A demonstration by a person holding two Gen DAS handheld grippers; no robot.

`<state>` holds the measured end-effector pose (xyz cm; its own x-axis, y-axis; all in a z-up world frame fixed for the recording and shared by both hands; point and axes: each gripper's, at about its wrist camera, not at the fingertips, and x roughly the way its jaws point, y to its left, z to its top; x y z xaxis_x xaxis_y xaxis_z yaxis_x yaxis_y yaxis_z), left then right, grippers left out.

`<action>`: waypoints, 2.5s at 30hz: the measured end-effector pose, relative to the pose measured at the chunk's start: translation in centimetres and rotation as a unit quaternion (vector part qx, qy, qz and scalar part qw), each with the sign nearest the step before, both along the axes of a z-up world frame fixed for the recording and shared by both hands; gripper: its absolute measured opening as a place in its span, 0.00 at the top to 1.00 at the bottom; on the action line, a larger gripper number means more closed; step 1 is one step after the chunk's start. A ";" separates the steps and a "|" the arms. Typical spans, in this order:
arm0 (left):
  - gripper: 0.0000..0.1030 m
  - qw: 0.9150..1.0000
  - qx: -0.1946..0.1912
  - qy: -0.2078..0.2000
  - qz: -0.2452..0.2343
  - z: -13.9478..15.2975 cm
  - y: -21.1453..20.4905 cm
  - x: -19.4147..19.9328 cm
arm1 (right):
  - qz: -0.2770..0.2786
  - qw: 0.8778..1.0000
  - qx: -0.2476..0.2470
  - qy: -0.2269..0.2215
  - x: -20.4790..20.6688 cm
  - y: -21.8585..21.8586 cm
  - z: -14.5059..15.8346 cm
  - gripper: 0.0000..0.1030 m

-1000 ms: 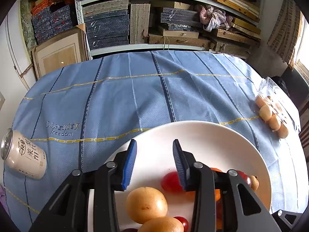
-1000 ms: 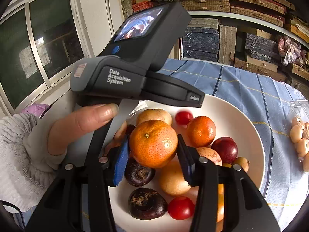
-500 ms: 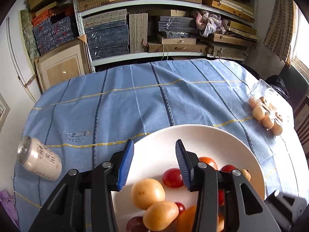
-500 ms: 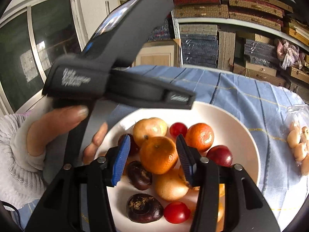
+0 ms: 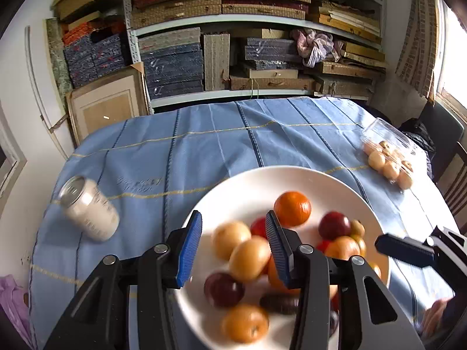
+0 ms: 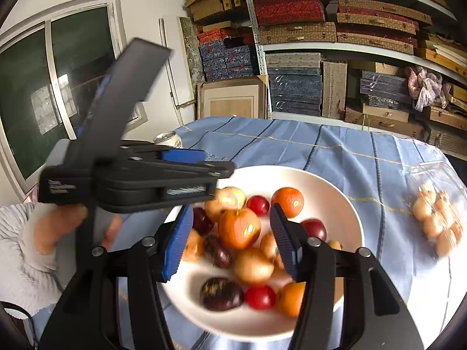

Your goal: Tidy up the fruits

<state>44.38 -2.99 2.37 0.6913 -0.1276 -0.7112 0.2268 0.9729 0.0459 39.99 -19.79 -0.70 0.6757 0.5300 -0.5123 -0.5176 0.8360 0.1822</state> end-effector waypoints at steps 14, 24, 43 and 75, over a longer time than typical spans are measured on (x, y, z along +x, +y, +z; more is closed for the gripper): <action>0.30 0.999 -0.026 -0.024 0.023 -0.3 2.3 -12.6 | -0.066 0.998 0.019 0.008 -8.3 -4.2 -0.3 0.08; 0.04 0.996 0.011 -0.057 0.060 -1.6 1.0 -18.2 | -0.114 0.992 -0.010 0.048 -12.0 -5.5 -4.3 0.04; 0.03 0.997 -0.010 -0.041 0.061 -4.2 0.5 -20.4 | -0.154 0.986 -0.035 0.044 -13.6 -5.5 -6.4 0.04; 0.04 0.997 -0.013 -0.029 0.067 -3.8 0.5 -20.7 | -0.149 0.987 -0.032 0.049 -13.4 -5.7 -6.5 0.04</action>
<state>23.64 -2.49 -1.44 0.7429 -0.0503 -0.6675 0.0932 0.9952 0.0287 26.63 -25.48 -7.19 0.7427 0.2798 -0.6084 -0.2295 0.9599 0.1612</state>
